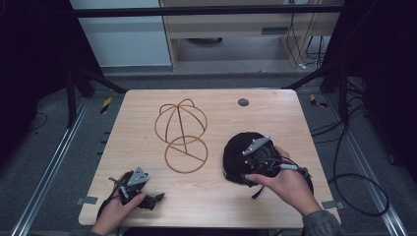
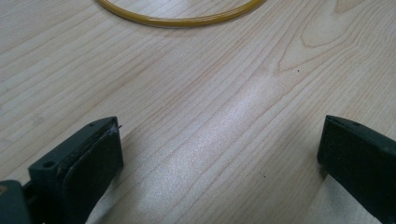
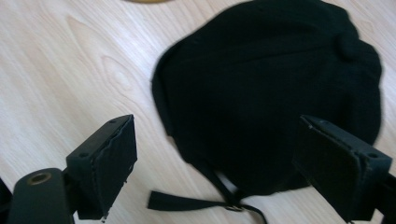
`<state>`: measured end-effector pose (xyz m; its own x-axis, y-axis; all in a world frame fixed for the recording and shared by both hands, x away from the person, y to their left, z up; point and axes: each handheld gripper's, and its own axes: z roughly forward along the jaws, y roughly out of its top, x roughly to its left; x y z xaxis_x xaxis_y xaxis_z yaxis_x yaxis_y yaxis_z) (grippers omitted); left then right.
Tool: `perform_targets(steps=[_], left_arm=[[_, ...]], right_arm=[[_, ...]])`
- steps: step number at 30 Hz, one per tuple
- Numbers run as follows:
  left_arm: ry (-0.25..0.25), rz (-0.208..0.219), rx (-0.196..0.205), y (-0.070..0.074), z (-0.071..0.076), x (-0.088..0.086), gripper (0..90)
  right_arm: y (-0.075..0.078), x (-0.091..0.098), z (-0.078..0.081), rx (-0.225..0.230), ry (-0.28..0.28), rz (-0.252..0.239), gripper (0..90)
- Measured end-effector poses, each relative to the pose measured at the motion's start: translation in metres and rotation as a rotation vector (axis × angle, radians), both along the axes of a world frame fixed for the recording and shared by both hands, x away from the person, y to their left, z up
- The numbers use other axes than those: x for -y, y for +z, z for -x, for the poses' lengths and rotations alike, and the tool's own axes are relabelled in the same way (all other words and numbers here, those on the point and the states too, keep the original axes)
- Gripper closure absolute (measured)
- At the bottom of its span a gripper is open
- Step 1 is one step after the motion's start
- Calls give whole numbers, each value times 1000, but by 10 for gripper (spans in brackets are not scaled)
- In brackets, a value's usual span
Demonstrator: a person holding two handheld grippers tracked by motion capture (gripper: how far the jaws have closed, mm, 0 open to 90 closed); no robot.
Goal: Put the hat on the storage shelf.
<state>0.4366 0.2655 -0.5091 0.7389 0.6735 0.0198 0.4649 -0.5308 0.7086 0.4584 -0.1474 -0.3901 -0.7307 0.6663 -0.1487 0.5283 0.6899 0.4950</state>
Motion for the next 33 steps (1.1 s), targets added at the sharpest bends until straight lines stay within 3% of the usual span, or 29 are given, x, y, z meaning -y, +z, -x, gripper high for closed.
perform_targets(steps=[7, 10, 23, 28, 30, 33], left_arm=[[-4, -1, 0, 0, 1, 1, 0], [-4, 0, 0, 0, 1, 1, 0], [-15, 2, 1, 0, 0, 4, 0], [-17, 2, 1, 0, 0, 4, 0], [-17, 2, 1, 0, 0, 4, 0], [-18, 2, 0, 0, 0, 5, 0]], right_arm=[[17, 9, -27, -47, -27, 35, 217], [23, 9, -39, -29, -8, 92, 215], [21, 7, -89, -141, -79, -19, 223], [12, 1, -97, -179, -96, 9, 235], [6, 1, -102, -192, -95, 5, 289], [2, 1, -103, -201, -86, 7, 445]])
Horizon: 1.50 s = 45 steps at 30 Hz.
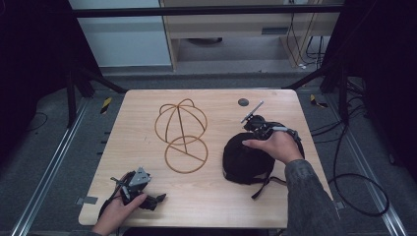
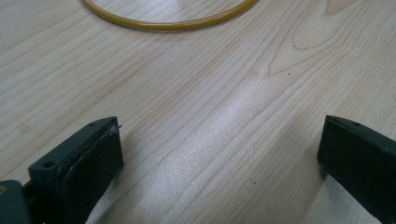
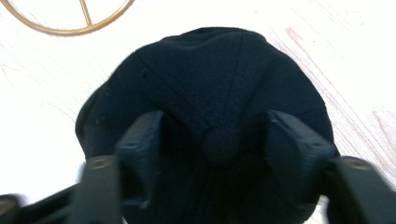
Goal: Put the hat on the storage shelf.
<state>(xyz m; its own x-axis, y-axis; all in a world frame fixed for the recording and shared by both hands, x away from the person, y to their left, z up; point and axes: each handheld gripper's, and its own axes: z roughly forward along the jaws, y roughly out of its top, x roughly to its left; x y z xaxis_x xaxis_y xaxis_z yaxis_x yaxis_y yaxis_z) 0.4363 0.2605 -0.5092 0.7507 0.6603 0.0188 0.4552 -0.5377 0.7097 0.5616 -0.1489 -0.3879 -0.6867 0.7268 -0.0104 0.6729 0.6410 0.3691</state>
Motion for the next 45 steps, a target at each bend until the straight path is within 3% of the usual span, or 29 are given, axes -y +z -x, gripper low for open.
perform_targets(steps=[2, 3, 4, 7, 12, 28, 30, 38, 45], left_arm=[[0, 0, 0, 0, 0, 0, 0], [0, 0, 0, 0, 0, 0, 0], [0, 0, 0, 0, 0, 0, 0], [0, 0, 0, 0, 0, 0, 0], [-2, 0, 1, 0, 0, 0, 0], [1, 2, 0, 0, 1, 0, 0], [1, 2, -1, 0, 1, 0, 0], [-2, -1, -1, 0, 1, 0, 0], [-2, -1, -1, 0, 1, 0, 0]], right_arm=[[-2, 0, 0, -10, 10, -4, 562], [-2, 0, 0, -10, 10, -4, 562], [-3, 0, 0, -13, 23, -6, 659], [-2, 0, 1, -4, 38, -7, 714], [5, 5, 7, 20, 41, -33, 722], [53, 26, 43, 207, 29, -218, 727], [55, 26, 45, 207, 23, -223, 727], [69, 42, 58, 277, -10, -290, 729], [74, 48, 64, 299, -16, -322, 729]])
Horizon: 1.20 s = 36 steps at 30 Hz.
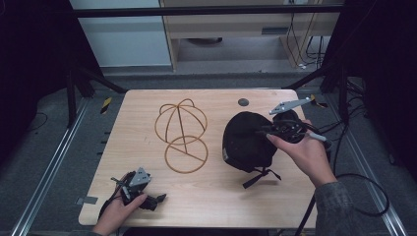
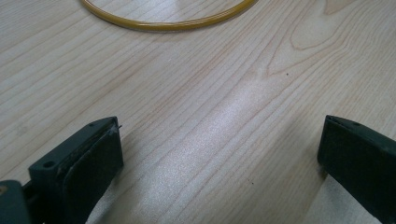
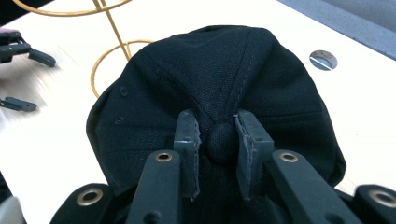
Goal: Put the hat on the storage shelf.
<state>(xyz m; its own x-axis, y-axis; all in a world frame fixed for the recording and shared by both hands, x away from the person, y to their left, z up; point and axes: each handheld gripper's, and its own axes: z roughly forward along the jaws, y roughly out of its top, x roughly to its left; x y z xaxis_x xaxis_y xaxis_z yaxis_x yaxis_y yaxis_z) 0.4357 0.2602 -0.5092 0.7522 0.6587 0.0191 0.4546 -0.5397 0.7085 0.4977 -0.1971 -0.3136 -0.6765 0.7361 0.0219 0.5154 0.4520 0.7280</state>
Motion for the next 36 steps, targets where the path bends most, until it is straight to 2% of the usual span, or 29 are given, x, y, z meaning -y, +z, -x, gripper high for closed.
perform_targets(steps=[2, 6, 14, 17, 21, 22, 30, 36], left_arm=[[0, 0, 0, 0, 0, 0, 0], [0, 0, 0, 0, 0, 0, 0], [0, 0, 0, 0, 0, 0, 0], [0, 0, 0, 0, 0, 0, 0], [0, 0, 0, 0, 0, 0, 0], [0, 0, 0, 0, 0, 0, 0], [0, 1, 0, 0, 0, 0, 0], [1, 2, 2, 0, 0, 0, 0]], right_arm=[[2, 1, 2, 8, -2, -3, 729], [7, 6, 4, 23, -16, -50, 730], [14, 7, 7, 59, -38, -99, 730], [14, 4, 10, 74, -44, -88, 730], [17, 3, 13, 92, -43, -100, 731], [20, 2, 15, 97, -38, -116, 730], [31, -1, 18, 114, -23, -145, 730], [49, -5, 24, 150, -8, -162, 730]])
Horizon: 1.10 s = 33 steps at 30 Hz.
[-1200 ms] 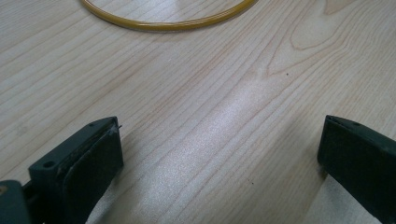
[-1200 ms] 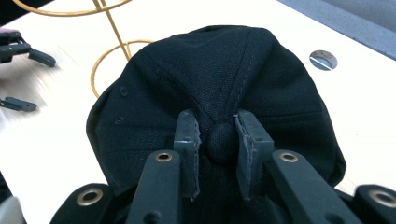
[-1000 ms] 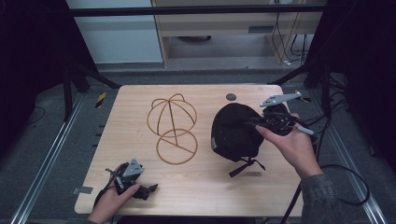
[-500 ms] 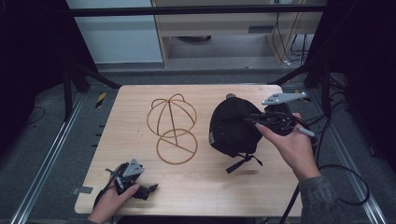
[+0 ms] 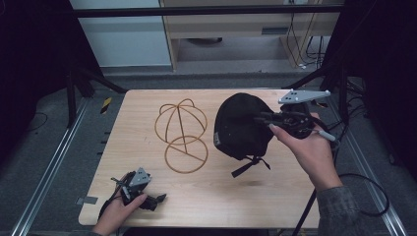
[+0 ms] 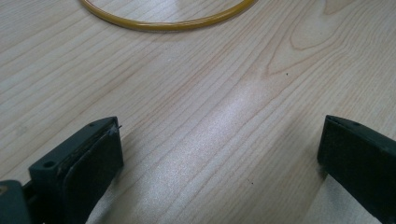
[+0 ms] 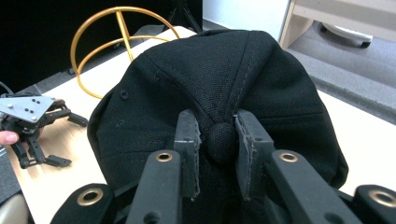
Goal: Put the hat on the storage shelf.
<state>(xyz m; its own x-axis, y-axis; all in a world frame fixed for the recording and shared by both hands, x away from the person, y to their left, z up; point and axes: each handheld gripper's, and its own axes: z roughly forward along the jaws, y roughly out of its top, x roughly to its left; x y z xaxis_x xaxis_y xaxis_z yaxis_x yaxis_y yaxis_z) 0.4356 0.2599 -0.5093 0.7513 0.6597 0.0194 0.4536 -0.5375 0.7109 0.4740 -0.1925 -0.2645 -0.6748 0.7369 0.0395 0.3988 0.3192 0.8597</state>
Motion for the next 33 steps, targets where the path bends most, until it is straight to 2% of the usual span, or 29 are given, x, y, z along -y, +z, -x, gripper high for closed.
perform_targets(steps=[9, 18, 23, 33], left_arm=[[-2, 0, 0, 0, 0, 0, 0], [-3, -1, -1, 0, 0, 0, 0], [-3, -2, -3, 0, 1, 0, 0], [-3, -2, -3, 0, 1, 0, 0]], right_arm=[[14, -4, 3, 20, 12, 0, 730], [31, -20, 2, 47, 35, -6, 730], [41, -29, 2, 58, 49, 11, 730], [47, -49, -3, 59, 76, 7, 729]])
